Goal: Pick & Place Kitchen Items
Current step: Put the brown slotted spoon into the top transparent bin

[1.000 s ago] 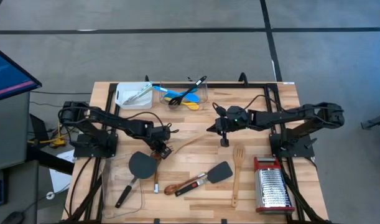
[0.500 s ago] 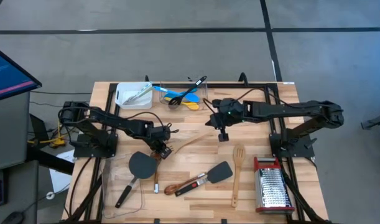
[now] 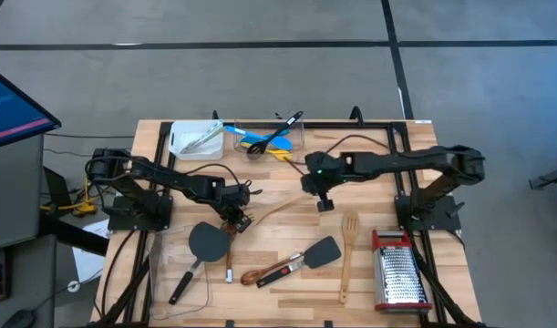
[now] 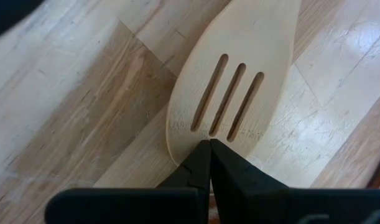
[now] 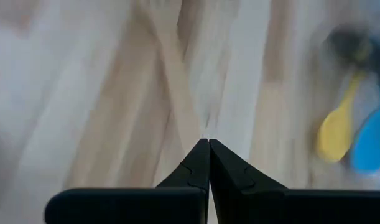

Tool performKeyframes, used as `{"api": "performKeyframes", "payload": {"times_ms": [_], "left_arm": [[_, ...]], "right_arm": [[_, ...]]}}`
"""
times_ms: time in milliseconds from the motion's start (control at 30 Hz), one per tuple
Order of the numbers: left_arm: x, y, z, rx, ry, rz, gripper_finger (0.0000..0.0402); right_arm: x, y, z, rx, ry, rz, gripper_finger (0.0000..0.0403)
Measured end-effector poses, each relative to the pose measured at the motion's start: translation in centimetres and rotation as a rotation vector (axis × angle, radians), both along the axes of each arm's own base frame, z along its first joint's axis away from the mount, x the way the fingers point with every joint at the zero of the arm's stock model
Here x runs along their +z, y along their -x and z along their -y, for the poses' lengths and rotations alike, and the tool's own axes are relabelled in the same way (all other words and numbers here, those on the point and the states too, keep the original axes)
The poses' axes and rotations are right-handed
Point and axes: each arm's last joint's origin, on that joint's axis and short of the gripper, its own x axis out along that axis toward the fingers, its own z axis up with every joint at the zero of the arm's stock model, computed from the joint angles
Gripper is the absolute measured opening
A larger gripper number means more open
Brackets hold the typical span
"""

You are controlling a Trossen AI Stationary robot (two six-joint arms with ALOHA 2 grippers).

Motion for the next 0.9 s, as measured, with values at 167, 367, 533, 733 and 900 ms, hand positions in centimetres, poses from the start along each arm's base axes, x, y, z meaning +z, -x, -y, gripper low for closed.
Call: {"api": "performKeyframes", "payload": {"times_ms": [167, 367, 533, 733, 900], "left_arm": [[0.0, -0.1, 0.2, -0.007, 0.001, 0.007, 0.0002], [0.1, -0.1, 0.2, -0.007, 0.002, 0.016, 0.0002], [0.1, -0.2, 0.2, -0.007, 0.001, 0.018, 0.0002], [0.1, -0.2, 0.2, -0.007, 0.001, 0.018, 0.0002], [0.1, -0.2, 0.2, -0.007, 0.002, 0.019, 0.0002]], "right_arm": [[-1.4, -2.3, 0.5, -0.005, 0.046, -0.049, 0.0], [-1.9, -4.5, 0.9, 0.003, 0.044, -0.094, 0.0], [-2.8, -5.6, 0.9, -0.025, 0.012, -0.157, 0.0], [-3.3, -6.3, 0.0, 0.0, 0.01, -0.203, 0.0034], [-3.3, -6.3, -0.3, 0.005, 0.011, -0.209, 0.0109]]}}
